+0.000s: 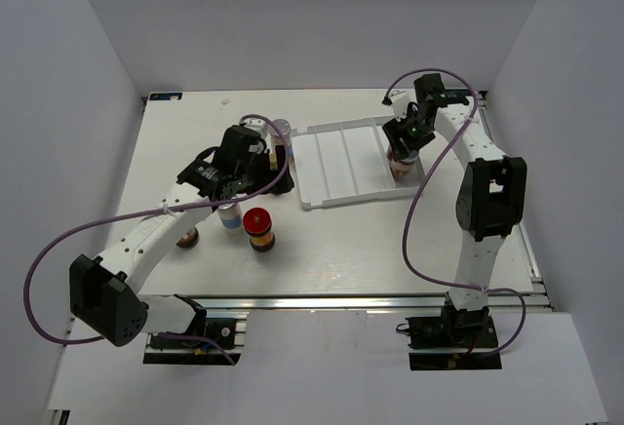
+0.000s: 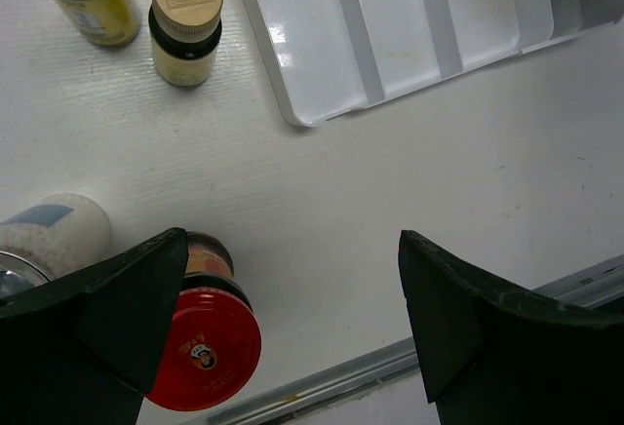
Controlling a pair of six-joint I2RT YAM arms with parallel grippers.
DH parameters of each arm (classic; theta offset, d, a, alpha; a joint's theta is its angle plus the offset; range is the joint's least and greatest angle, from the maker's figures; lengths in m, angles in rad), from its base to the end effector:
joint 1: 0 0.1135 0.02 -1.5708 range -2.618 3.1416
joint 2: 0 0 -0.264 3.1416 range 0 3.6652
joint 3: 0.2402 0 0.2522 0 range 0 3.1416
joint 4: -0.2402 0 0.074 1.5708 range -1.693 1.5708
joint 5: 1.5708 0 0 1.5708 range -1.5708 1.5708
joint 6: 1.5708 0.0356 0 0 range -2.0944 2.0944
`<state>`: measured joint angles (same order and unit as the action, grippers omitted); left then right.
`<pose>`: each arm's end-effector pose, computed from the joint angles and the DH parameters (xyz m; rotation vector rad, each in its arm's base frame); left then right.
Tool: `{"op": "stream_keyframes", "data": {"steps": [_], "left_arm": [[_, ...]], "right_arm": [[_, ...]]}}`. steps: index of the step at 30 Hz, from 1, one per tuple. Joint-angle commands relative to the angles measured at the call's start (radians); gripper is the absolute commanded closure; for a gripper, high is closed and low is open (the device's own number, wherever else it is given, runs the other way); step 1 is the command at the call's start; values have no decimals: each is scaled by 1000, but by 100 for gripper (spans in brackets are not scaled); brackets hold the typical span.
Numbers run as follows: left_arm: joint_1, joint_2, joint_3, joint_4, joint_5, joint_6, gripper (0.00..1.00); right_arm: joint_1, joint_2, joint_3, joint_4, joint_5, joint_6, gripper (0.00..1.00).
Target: Organize the condiment bottles
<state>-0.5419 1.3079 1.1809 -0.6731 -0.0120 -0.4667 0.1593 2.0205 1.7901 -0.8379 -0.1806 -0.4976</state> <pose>0.2387 -0.1432 0.3183 0.0852 2.4201 -0.4619 0.4329 0.0760 0.2582 -0.9009 2.4553 0.1204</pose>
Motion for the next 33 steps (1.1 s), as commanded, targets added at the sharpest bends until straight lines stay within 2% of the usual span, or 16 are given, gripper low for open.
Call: {"op": "stream_keyframes", "data": {"steps": [1, 2, 4, 5, 8, 14, 19, 23, 27, 28, 29, 33], "left_arm": [[-16, -1, 45, -11, -58, -10, 2], [-18, 1, 46, -11, -63, -10, 2], [-24, 11, 49, -13, -75, -7, 2], [-27, 16, 51, -16, -91, -4, 2], [-30, 43, 65, -20, -111, 3, 2], [-36, 96, 108, -29, -147, 11, 2], [-39, 116, 117, -31, -178, 13, 4], [-47, 136, 140, -46, -218, 26, 8], [-55, 146, 149, -52, -266, 31, 9], [-53, 146, 149, -49, -275, 30, 10], [-55, 148, 148, -48, -293, 31, 10], [-55, 162, 155, -40, -335, 46, 10]], "right_arm": [[-7, -26, -20, 46, 41, -10, 71], [-7, -29, -27, 49, 41, -10, 62], [-6, -34, -34, 45, 38, -12, 50], [-6, -34, -34, 42, 35, -13, 39], [-6, -55, -44, 39, 30, -21, 25], [-6, -141, -73, 39, 17, -30, 20], [-14, -209, -84, 28, 15, -29, 21], [-40, -342, -139, 39, -112, -74, 22], [-41, -503, -299, 140, -305, -176, 24], [-41, -540, -386, 208, -342, -197, 25], [-41, -602, -424, 238, -371, -194, 26], [-40, -667, -515, 301, -514, -122, 34]]}}
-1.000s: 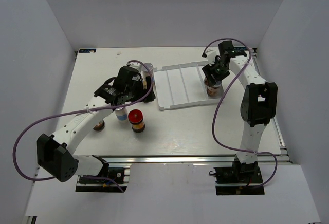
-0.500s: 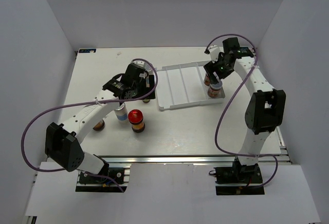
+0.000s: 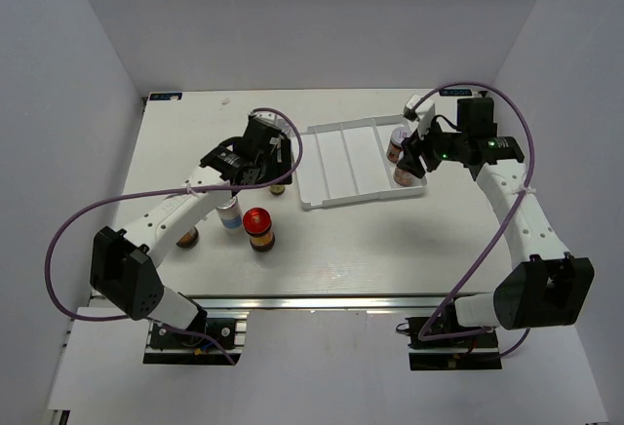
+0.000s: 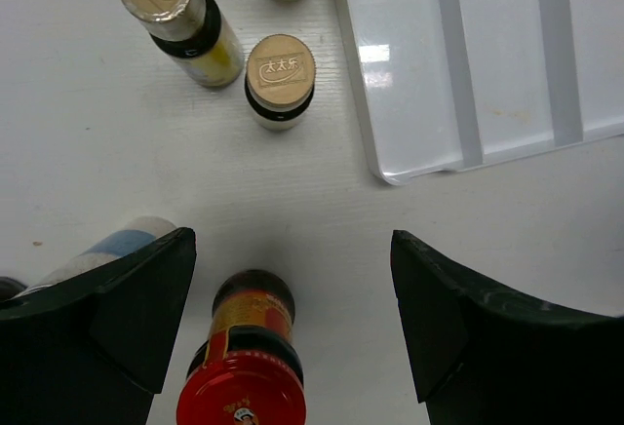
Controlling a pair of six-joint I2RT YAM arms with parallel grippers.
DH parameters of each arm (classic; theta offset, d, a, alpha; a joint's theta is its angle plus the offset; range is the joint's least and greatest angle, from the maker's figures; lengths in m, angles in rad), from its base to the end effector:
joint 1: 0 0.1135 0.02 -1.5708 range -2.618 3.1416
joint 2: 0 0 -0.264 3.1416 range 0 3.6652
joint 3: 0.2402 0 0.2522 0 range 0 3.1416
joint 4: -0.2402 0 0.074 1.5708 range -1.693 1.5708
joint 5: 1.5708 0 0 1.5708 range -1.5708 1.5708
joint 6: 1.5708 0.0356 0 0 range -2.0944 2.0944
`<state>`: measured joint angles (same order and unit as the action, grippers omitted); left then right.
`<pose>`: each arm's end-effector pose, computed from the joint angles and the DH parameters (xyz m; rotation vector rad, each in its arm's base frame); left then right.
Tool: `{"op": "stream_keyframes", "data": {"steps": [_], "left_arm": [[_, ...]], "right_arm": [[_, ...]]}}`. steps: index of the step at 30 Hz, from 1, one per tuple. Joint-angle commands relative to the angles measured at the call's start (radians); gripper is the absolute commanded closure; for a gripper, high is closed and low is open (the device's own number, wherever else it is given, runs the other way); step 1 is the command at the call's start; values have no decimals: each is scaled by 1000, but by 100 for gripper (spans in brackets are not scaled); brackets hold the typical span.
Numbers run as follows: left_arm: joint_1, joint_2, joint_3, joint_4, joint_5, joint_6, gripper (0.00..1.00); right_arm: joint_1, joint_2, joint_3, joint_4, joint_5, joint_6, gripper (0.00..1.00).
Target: Organize the condiment bottles
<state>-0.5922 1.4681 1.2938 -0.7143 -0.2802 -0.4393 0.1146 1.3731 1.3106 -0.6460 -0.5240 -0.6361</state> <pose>0.2650 -0.1664 0.3087 0.0639 2.4158 -0.1265 0.2920 0.0515 0.3487 -1.0441 1.9199 0.3047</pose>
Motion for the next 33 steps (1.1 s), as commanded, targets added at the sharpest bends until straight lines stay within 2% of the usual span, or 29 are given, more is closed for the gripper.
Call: {"op": "stream_keyframes", "data": {"steps": [1, 3, 4, 7, 14, 21, 23, 25, 28, 33], "left_arm": [[-4, 21, 56, -4, -74, 22, 10], [-4, 44, 77, -16, -103, 24, 10], [-4, 58, 88, -20, -114, 24, 10], [-4, 110, 137, -36, -145, 34, 11], [-3, 259, 286, -82, -195, 48, 17], [19, 382, 424, -128, -168, 60, 24], [20, 396, 432, -125, -160, 60, 26], [22, 405, 437, -125, -157, 57, 32], [23, 414, 435, -139, -159, 53, 36], [25, 400, 406, -136, -157, 45, 38]], "right_arm": [[5, -19, -34, 105, -180, 29, 39], [7, -6, -28, 105, -180, 81, 45], [7, 0, -25, 100, -179, 94, 51], [7, 6, -25, 86, -183, 119, 54], [7, -26, -80, 140, -183, 164, 52], [7, -58, -126, 181, -154, 164, 50], [5, -65, -137, 186, -146, 164, 50], [5, -65, -140, 189, -139, 164, 50], [5, -62, -140, 193, -131, 168, 50], [5, -60, -139, 203, -122, 170, 50]]}}
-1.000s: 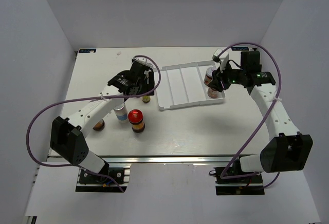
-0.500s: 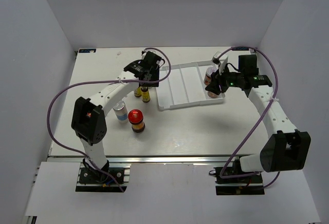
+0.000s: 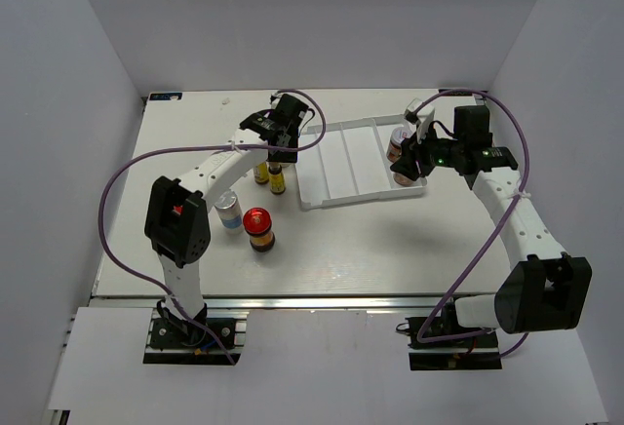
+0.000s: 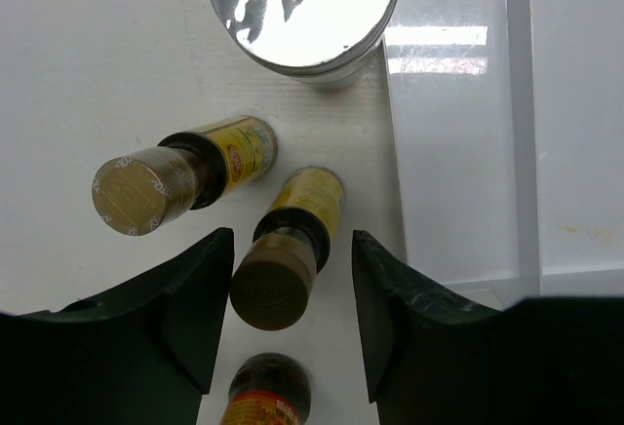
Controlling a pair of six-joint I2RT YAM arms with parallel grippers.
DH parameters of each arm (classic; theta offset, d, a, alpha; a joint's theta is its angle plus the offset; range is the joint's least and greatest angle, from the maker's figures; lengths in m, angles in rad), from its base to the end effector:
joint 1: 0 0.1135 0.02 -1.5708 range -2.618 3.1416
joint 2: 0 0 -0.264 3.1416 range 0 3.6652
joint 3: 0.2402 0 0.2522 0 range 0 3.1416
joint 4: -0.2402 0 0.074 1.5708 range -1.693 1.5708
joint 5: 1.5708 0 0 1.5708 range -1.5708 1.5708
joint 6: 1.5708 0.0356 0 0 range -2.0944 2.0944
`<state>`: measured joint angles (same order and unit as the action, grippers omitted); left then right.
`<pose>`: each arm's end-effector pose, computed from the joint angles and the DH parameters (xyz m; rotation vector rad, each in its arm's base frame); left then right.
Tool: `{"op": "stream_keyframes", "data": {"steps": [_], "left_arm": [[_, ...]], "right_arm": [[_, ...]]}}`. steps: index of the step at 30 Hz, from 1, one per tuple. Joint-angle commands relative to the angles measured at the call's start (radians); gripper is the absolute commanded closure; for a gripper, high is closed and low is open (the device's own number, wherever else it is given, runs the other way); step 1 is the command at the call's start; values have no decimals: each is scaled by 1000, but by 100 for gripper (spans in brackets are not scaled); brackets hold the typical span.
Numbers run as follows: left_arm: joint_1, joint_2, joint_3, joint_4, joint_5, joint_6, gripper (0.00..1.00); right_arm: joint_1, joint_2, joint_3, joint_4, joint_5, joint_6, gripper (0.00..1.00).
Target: Organize the condiment bottles
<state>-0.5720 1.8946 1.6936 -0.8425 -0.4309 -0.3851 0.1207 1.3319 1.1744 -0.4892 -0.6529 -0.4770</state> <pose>0.3524 -0.2092 0.2818 0.0855 2.4804 0.1733 0.2858 0.0564 0.3292 -0.9480 1.8855 0.5098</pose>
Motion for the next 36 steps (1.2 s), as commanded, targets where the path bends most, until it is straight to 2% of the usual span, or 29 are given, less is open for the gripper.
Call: {"op": "stream_keyframes", "data": {"steps": [1, 7, 13, 21, 23, 28, 32, 36], "left_arm": [[4, -28, 2, -4, -5, -9, 39], [4, -28, -14, -10, 1, -20, 42], [4, -37, -18, -15, 3, -18, 58], [4, -66, 37, -27, 33, 11, 95], [4, -83, 81, -36, 84, 26, 99], [-29, -88, 193, -70, 176, 84, 100], [-60, -55, 339, -78, 234, 100, 100], [-83, 41, 457, -27, 325, 107, 100]], "right_arm": [[-1, -17, -2, 46, 7, 11, 50], [0, -14, -2, 47, 12, 12, 50], [-1, -19, -7, 43, 21, 8, 50], [-1, -33, -19, 38, 30, 5, 51], [-1, -39, -22, 35, 35, 0, 50], [-3, -53, -38, 32, 41, 2, 52], [-3, -62, -50, 41, 58, 18, 53], [-4, -66, -58, 58, 85, 52, 55]]}}
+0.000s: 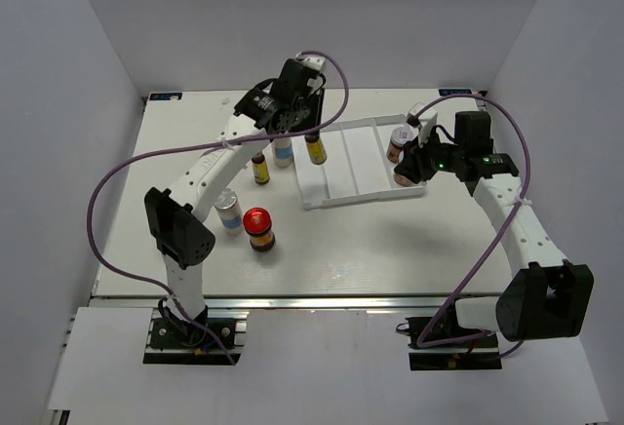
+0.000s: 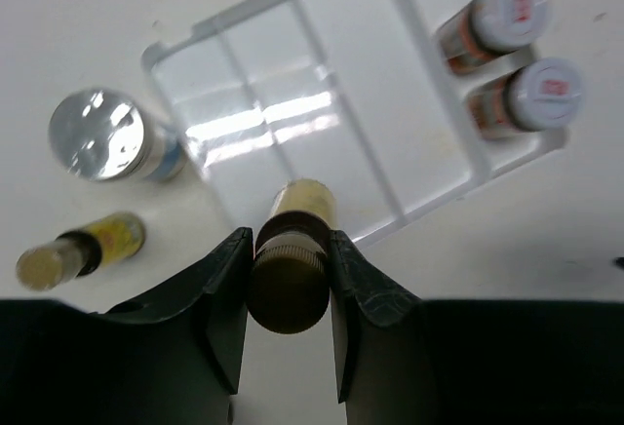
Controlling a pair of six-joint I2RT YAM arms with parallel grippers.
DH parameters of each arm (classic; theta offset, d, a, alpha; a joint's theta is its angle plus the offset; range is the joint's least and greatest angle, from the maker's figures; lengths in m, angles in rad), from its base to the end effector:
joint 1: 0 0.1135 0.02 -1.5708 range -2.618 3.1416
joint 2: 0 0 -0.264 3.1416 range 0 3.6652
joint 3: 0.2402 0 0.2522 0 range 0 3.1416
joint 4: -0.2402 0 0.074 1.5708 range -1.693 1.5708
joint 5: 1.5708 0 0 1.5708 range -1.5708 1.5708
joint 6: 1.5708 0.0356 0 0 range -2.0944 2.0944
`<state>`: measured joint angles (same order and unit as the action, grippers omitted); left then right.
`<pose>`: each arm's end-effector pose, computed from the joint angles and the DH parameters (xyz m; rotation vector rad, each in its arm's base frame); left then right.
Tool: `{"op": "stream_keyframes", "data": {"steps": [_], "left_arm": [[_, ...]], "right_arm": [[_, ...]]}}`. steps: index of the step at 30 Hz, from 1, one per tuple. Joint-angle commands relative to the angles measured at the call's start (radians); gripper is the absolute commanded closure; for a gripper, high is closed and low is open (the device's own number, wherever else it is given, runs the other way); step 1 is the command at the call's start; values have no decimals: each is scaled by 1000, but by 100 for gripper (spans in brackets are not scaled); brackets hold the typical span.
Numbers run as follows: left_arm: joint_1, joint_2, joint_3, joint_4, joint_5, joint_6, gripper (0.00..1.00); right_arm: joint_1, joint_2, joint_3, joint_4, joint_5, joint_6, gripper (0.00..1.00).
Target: Organize the condiment bottles
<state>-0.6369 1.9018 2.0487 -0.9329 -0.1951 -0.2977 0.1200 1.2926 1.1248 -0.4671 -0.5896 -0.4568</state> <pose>0.3388 -0.2420 0.3813 0.3026 2.3303 -0.2326 0.2780 0.0535 0.3242 -0.9035 1.9159 0.4494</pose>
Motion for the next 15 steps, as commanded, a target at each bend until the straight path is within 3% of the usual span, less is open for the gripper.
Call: {"op": "stream_keyframes", "data": {"steps": [1, 6, 15], "left_arm": [[-21, 57, 129, 87, 114, 20, 100], [-29, 198, 278, 202, 169, 11, 100], [-46, 319, 304, 434, 163, -8, 100]], "right_arm": [[-3, -27, -10, 44, 33, 44, 55], [-2, -33, -11, 53, 53, 56, 55], [-5, -46, -39, 76, 68, 66, 54]]}}
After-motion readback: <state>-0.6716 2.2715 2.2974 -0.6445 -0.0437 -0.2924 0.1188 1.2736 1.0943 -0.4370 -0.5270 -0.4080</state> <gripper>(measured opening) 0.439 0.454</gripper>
